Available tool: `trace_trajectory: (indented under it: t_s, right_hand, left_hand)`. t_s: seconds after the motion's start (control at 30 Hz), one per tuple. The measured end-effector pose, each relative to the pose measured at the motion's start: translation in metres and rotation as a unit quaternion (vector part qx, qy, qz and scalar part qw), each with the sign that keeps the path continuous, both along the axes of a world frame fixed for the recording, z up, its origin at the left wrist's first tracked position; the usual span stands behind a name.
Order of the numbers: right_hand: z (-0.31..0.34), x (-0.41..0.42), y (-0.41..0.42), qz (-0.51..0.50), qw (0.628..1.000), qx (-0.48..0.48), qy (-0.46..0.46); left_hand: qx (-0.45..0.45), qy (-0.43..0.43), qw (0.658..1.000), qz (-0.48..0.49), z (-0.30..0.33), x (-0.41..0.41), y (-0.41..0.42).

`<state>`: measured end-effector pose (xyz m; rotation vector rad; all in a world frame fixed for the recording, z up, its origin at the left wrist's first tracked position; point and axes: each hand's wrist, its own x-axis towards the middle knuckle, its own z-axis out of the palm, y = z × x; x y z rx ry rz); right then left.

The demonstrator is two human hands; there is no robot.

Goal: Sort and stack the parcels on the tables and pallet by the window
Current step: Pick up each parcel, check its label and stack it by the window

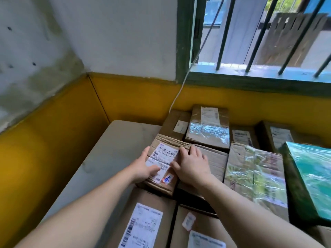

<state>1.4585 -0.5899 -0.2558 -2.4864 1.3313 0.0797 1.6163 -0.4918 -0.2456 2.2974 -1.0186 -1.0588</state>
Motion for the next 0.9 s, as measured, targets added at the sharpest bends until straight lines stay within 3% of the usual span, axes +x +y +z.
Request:
trace_trajectory:
  t_s: [0.2,0.33,0.47,0.63,0.9]
  right_hand:
    - [0.0,0.008,0.005,-0.033,0.996,0.053,-0.066]
    - [0.006,0.019,0.016,-0.06,0.979,0.077,-0.179]
    - [0.035,0.03,0.036,-0.093,0.935,0.133,-0.315]
    - [0.083,0.024,0.072,-0.108,0.897,0.104,-0.416]
    - [0.146,-0.05,0.128,-0.15,0.854,-0.001,-0.499]
  left_hand:
    - [-0.064,0.042,0.997,0.016,0.006,0.003,-0.001]
    - [-0.11,0.047,0.993,0.012,0.02,0.007,0.012]
    - [-0.177,0.048,0.983,-0.003,0.044,0.009,0.038]
    - [-0.293,-0.013,0.956,-0.023,0.08,0.001,0.074]
    - [-0.408,0.026,0.906,-0.109,0.127,-0.055,0.105]
